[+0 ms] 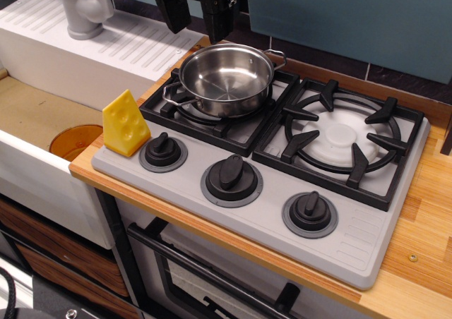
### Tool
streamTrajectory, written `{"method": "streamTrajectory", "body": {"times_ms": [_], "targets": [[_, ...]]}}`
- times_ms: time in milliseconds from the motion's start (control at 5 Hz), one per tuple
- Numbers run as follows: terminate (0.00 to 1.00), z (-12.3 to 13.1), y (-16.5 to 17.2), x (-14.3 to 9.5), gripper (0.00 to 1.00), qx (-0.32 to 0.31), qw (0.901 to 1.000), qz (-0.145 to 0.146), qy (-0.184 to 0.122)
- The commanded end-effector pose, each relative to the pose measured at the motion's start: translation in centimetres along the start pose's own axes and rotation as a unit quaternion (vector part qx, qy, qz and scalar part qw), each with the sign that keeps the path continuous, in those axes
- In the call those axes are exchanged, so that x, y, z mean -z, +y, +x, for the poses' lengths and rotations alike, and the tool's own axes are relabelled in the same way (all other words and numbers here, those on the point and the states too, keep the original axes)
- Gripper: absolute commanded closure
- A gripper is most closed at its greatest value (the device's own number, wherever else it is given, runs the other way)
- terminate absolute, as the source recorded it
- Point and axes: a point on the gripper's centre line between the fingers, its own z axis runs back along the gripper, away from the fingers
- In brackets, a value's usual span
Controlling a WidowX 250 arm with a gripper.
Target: Put pot or pan on stove and put cheese in pot or pan
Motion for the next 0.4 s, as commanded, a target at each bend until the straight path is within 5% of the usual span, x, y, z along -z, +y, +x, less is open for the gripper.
{"method": "streamTrajectory", "body": {"times_ms": [0,200], "targets": [[0.00,-0.36,-0.71,-4.16,0.00,0.007,0.9985,0.032,-0.045],[0.00,-1.34,-0.96,-4.89,0.00,0.005,0.9979,0.043,-0.048]]}}
